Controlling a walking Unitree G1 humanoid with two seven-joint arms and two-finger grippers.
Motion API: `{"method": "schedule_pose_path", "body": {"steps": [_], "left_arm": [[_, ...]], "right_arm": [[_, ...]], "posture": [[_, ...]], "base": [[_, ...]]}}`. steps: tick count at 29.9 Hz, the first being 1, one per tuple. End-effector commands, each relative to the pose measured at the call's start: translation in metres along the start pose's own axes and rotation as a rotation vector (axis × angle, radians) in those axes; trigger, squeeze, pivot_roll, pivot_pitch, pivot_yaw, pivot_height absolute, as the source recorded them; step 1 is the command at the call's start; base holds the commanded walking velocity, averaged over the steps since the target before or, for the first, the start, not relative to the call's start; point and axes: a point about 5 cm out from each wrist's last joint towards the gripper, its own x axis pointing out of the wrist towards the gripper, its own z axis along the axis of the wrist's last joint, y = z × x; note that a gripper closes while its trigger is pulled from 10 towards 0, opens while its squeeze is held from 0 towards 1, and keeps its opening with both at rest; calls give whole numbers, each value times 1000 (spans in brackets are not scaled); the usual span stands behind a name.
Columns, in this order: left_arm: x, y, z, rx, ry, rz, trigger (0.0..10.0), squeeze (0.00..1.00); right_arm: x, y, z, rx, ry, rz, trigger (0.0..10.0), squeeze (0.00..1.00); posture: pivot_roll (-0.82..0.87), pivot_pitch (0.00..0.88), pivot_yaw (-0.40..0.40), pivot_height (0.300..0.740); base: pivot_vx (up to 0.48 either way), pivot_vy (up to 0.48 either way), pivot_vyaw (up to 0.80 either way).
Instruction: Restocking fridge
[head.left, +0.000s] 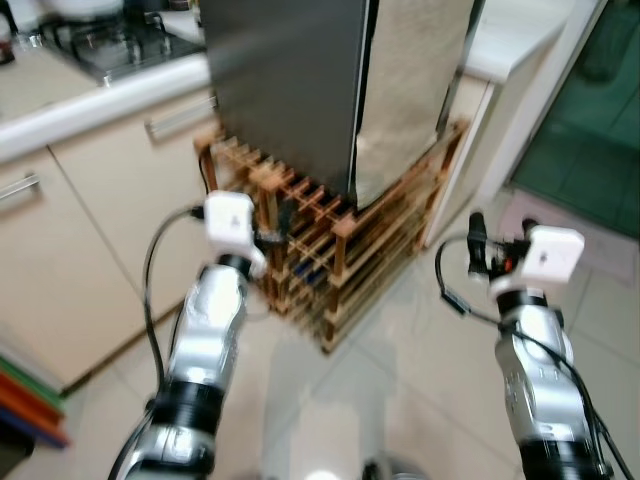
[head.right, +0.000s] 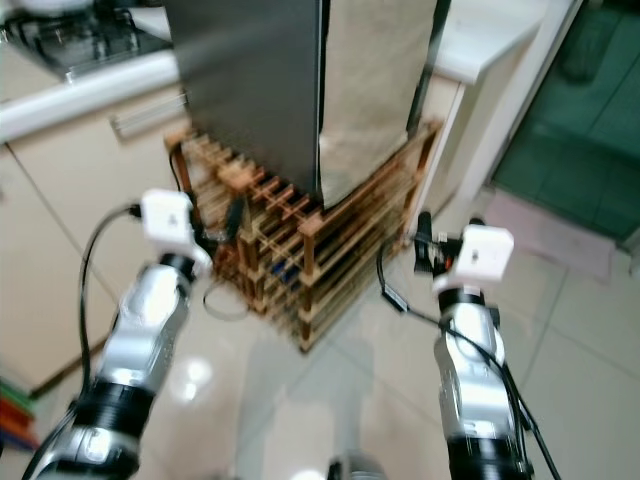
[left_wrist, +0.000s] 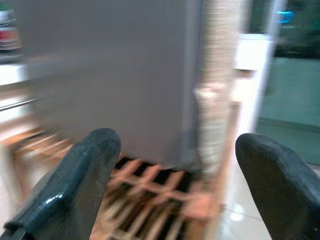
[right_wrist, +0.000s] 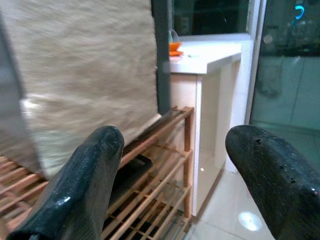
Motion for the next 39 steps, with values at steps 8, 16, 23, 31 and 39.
{"method": "schedule_pose_path", "body": {"steps": [8,16,23,31,39], "left_arm": [[-1,-6,6,25,11,-72,10000,0],[5,-6,10,-2,2,-50,10000,0],[12,-1,14,52,-5,6,10000,0],[13,7,10,0,14,31,10000,0],[13,4,16,-26,-28,47,10000,0]], "right_arm": [[1,9,-3,16,35,32,10000,0],[2,14,-5,8,45,59,10000,0],[1,14,-5,-1,44,65,10000,0],[-1,14,-7,-6,48,68,10000,0],[-1,13,-8,-23,46,68,10000,0]], "posture": [[-68,0,-4,703],[-77,0,5,703],[-81,0,9,703],[-85,0,13,703],[-82,0,10,703]], "base": [[0,-456,0],[0,-438,0],[309,-226,0],[291,0,0],[477,0,0]]}}
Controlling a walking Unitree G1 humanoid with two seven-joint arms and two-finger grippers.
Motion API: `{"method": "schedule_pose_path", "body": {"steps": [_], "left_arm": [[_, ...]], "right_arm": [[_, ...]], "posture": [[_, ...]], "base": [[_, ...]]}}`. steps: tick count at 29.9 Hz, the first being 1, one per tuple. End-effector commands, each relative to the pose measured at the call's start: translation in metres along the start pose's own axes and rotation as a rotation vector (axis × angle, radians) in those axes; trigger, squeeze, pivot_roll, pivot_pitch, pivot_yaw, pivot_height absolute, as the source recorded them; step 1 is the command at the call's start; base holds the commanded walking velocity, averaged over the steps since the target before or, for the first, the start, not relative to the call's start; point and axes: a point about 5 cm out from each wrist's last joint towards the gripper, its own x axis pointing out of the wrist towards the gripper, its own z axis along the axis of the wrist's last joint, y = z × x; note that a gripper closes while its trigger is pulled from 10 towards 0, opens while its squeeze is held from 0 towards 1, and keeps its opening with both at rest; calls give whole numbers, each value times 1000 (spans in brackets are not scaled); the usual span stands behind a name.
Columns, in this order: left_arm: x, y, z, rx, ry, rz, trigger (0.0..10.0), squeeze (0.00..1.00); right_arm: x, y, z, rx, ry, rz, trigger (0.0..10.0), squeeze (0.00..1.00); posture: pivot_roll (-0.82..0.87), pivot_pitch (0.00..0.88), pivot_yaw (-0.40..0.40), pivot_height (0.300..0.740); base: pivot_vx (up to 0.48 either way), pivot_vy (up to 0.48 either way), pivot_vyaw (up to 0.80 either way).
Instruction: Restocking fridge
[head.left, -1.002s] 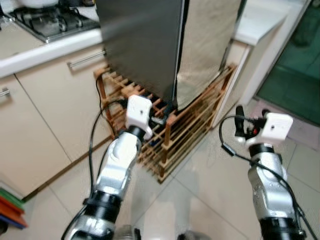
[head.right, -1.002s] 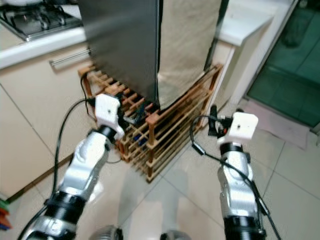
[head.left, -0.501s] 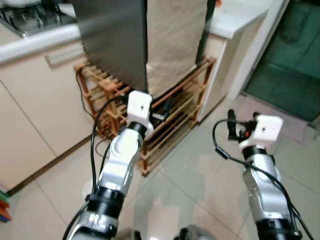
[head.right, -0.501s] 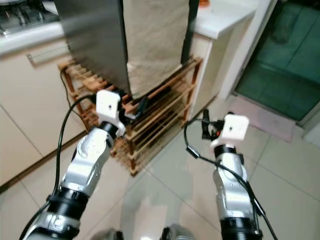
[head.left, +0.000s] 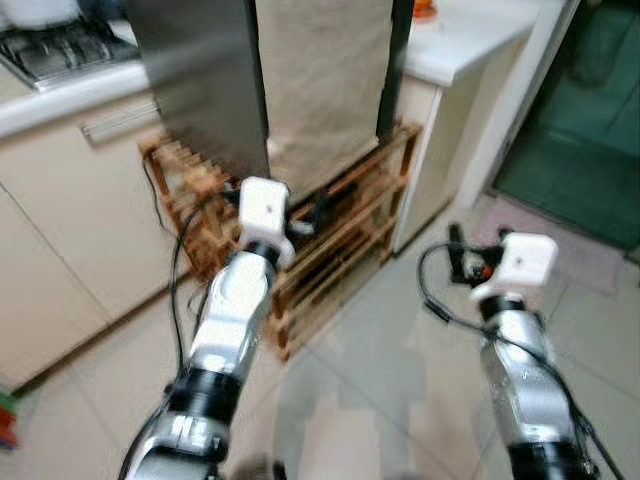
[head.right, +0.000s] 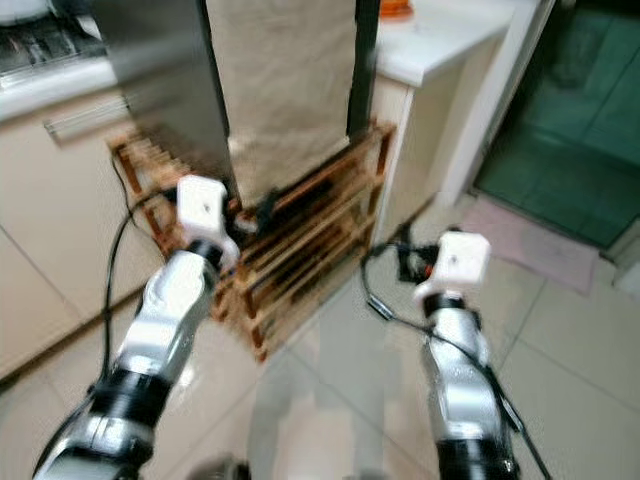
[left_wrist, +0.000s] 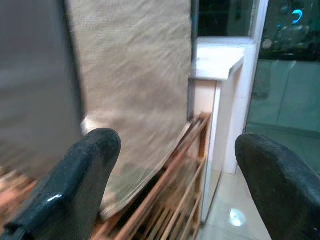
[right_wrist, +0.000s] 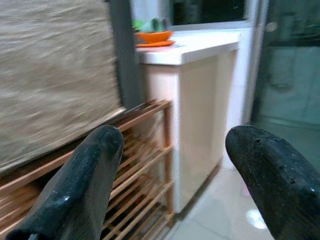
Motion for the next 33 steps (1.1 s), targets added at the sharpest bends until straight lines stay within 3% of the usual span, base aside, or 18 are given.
{"method": "schedule_pose_path", "body": {"steps": [1,8,12,18,24,28,31,33], "left_arm": [[3,-11,6,-20,-29,-18,10000,0],[5,-9,12,-61,-47,20,10000,0],[5,-5,15,-96,-64,47,10000,0],[1,-1,26,-70,-119,42,10000,0],[1,19,41,-32,-154,109,10000,0],[15,25,48,15,-126,121,10000,0],[23,16,46,20,-88,59,10000,0],[37,3,47,28,-68,-8,10000,0]], "right_arm": [[-1,-10,0,-13,-3,-28,10000,0],[-1,-10,-2,-17,7,-19,10000,0],[-1,-9,-3,-20,13,-10,10000,0],[-2,-8,-4,-18,17,4,10000,0],[-4,-8,-8,-17,30,17,10000,0],[-4,-8,-10,-15,37,17,10000,0],[-3,-8,-10,-15,36,17,10000,0],[-3,-7,-9,-13,33,19,10000,0]], "posture": [[-83,0,10,703],[-82,0,9,703],[-83,0,9,703],[-81,0,8,703],[-81,0,9,703],[-80,0,12,703],[-78,0,10,703],[-80,0,9,703]], "base": [[472,0,0],[458,0,0],[273,392,0],[0,240,0],[0,0,0],[0,0,0],[0,0,0],[0,0,0]]}}
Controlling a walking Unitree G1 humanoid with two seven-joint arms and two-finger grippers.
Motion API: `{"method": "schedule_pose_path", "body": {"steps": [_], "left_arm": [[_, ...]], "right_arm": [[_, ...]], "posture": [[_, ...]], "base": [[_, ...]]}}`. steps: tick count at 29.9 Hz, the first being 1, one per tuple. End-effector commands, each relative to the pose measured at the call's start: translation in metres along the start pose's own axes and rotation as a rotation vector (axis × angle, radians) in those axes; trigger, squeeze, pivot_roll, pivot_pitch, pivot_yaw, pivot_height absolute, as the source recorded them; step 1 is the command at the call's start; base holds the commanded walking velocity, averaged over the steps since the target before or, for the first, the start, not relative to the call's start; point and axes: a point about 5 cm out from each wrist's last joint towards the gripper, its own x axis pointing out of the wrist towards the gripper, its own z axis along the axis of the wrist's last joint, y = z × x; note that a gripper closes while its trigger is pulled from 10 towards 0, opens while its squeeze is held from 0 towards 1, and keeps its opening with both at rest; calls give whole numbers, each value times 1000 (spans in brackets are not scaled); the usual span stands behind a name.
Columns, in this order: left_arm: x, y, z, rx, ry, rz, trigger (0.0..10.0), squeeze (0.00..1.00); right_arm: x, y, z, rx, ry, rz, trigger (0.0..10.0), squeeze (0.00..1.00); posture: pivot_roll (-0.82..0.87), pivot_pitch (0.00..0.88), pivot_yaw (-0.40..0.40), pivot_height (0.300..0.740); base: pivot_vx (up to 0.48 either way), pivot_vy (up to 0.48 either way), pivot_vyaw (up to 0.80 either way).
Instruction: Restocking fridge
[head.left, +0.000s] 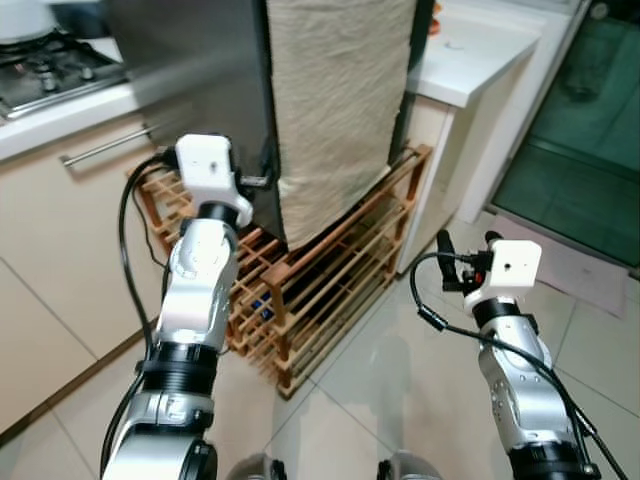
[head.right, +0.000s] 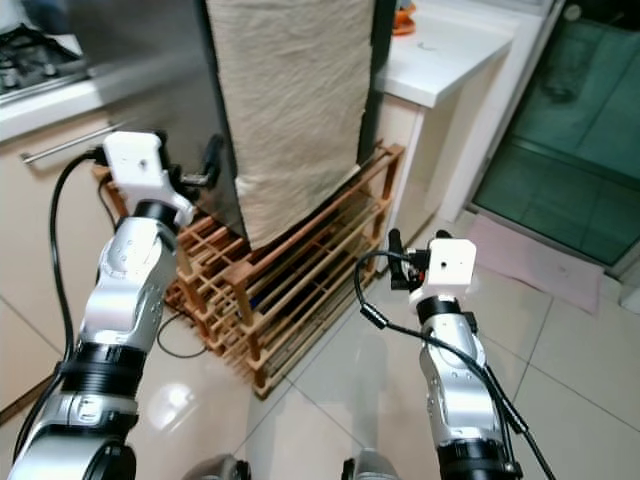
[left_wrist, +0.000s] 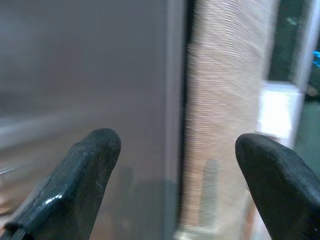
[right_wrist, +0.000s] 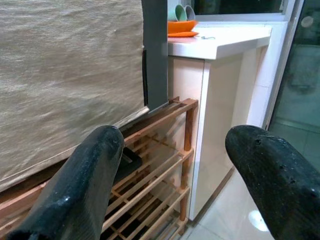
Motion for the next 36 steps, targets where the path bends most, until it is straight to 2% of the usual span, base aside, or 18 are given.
{"method": "schedule_pose_path", "body": {"steps": [1,3,5,6,8,10,14,20,25,28,33,36], "left_arm": [[9,-15,-4,28,44,-80,10000,0],[12,-18,-4,39,59,-101,10000,0],[22,-21,-3,48,80,-100,10000,0],[31,-18,0,53,91,-54,10000,0],[34,-16,1,58,97,-28,10000,0],[41,-6,8,55,96,59,10000,0],[42,-2,7,34,100,96,10000,0],[43,-16,1,-10,111,22,10000,0],[44,-40,8,-126,65,-195,10000,0],[42,-45,10,-137,53,-250,10000,0],[41,-47,11,-109,37,-274,10000,0],[42,-53,11,-89,45,-349,10000,0]], "right_arm": [[1,-2,2,0,-9,-6,10000,0],[1,-2,3,0,-10,-5,10000,0],[0,-1,4,-1,-13,-2,10000,0],[-2,-2,5,-4,-15,-2,10000,0],[-4,-3,5,-7,-14,-3,10000,0],[-13,-9,1,-17,0,-25,10000,0],[-19,-12,-1,-16,13,-42,10000,0],[-25,-13,-3,-15,26,-47,10000,0],[-24,-17,-3,-17,36,-55,10000,0],[-24,-17,-3,-18,39,-56,10000,0],[-25,-18,-5,-20,47,-57,10000,0],[-27,-17,-6,-18,57,-57,10000,0]], "posture": [[-83,0,8,703],[-85,0,7,703],[-96,0,10,703],[-108,0,17,703],[-111,0,19,703],[-133,0,31,703],[-147,0,37,703],[-149,4,36,703],[-145,6,36,703],[-141,7,35,703],[-142,8,35,703],[-143,8,37,703]], "base": [[0,0,0],[0,0,0],[0,0,0],[0,0,0],[0,0,0],[0,0,0],[0,0,0],[0,0,0],[0,0,0],[0,0,0],[0,0,0],[0,0,0]]}}
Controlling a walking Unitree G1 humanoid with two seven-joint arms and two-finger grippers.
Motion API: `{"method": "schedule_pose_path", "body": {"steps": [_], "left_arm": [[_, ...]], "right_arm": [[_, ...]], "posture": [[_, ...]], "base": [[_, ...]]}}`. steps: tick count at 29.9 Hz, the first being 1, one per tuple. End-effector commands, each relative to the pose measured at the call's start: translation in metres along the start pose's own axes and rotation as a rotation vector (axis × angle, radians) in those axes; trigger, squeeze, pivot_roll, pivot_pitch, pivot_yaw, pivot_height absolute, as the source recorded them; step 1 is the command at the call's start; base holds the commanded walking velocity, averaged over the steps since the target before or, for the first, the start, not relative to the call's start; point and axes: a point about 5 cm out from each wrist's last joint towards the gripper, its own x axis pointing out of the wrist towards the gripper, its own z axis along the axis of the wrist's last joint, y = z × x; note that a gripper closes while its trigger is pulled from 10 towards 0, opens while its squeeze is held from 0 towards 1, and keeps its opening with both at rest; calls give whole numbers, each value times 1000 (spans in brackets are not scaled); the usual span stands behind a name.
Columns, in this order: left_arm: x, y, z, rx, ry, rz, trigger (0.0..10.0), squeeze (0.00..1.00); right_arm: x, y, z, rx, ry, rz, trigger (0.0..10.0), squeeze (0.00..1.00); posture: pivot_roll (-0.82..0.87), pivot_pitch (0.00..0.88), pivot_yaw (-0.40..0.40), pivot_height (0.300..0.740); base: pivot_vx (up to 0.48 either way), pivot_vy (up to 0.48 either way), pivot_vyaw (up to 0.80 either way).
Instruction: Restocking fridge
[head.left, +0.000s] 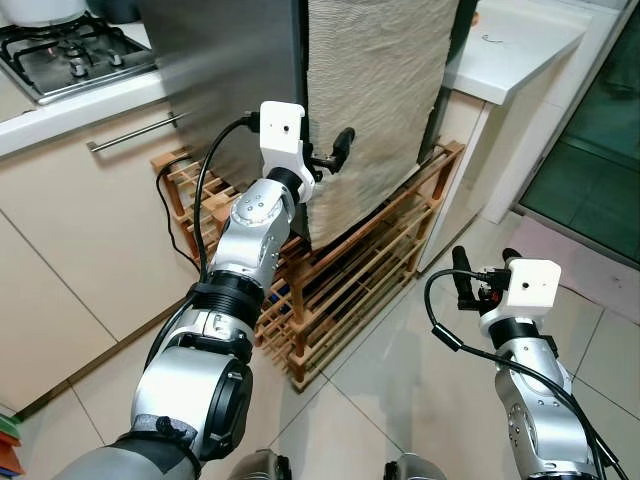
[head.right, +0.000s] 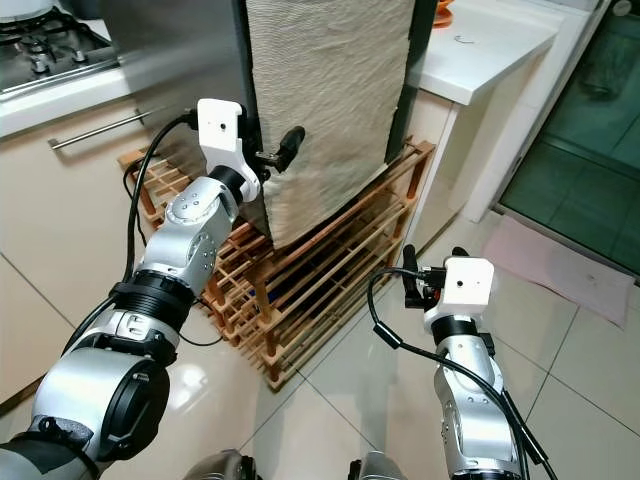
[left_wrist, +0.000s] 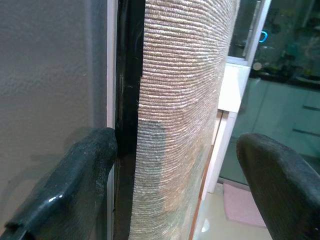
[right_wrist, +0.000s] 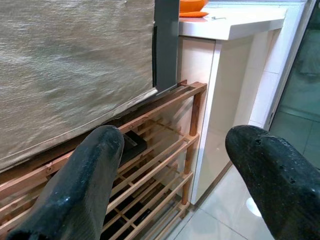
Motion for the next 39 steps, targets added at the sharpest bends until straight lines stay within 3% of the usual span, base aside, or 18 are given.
{"method": "schedule_pose_path", "body": {"steps": [1,3,4,5,6,8,9,14,16,19,24,27,31,32,34,35,37,39], "left_arm": [[8,-20,10,58,-21,-133,10000,0],[8,-23,9,71,-13,-153,10000,0],[9,-40,2,134,37,-268,10000,0],[9,-40,2,134,37,-268,10000,0],[8,-49,-3,167,69,-339,10000,0],[6,-71,-12,114,112,-444,10000,0],[6,-71,-12,114,112,-444,10000,0],[5,-117,-3,-91,73,-598,10000,0],[3,-130,7,-154,32,-659,10000,0],[-1,-137,12,-183,10,-712,10000,0],[-4,-131,14,-200,9,-709,10000,0],[-12,-116,15,-188,7,-666,10000,0],[-18,-75,6,-212,-2,-390,10000,0],[-18,-75,6,-212,-2,-390,10000,0],[-27,-37,-6,-170,-16,-145,10000,0],[-31,-26,-10,-159,-18,-77,10000,0],[-51,6,-22,-93,-16,114,10000,0],[-60,15,-26,-68,-14,172,10000,0]], "right_arm": [[-3,-5,-2,2,19,-18,10000,0],[-3,-5,-2,2,21,-18,10000,0],[-3,-5,-4,1,27,-18,10000,0],[-3,-5,-4,1,27,-18,10000,0],[-3,-6,-4,0,29,-18,10000,0],[-3,-6,-5,-2,34,-19,10000,0],[-3,-6,-5,-2,34,-19,10000,0],[-3,-6,-4,0,30,-16,10000,0],[-3,-5,-4,0,32,-10,10000,0],[-3,-4,-5,0,38,-4,10000,0],[-4,-4,-6,-2,51,7,10000,0],[-7,-3,-13,-5,80,17,10000,0],[-7,-1,-13,8,78,18,10000,0],[-7,-1,-13,8,78,18,10000,0],[-5,-2,-11,20,67,3,10000,0],[-4,-2,-10,24,64,-2,10000,0],[0,-2,-6,30,45,-2,10000,0],[2,-2,-5,28,41,2,10000,0]], "posture": [[-143,8,36,703],[-142,8,36,703],[-139,9,35,703],[-139,9,35,703],[-138,9,34,703],[-135,9,33,703],[-135,9,33,703],[-143,7,33,703],[-146,5,32,703],[-148,1,30,703],[-155,0,29,703],[-157,0,31,703],[-153,0,33,703],[-153,0,33,703],[-135,0,32,703],[-135,0,32,703],[-123,0,29,703],[-123,0,29,703]], "base": [[0,0,0],[0,0,0],[0,0,0],[0,0,0],[0,0,0],[0,0,0],[0,0,0],[0,0,0],[0,0,0],[0,0,0],[0,0,0],[0,0,0],[0,0,0],[0,0,0],[0,0,0],[0,0,0],[0,0,0],[0,0,0]]}}
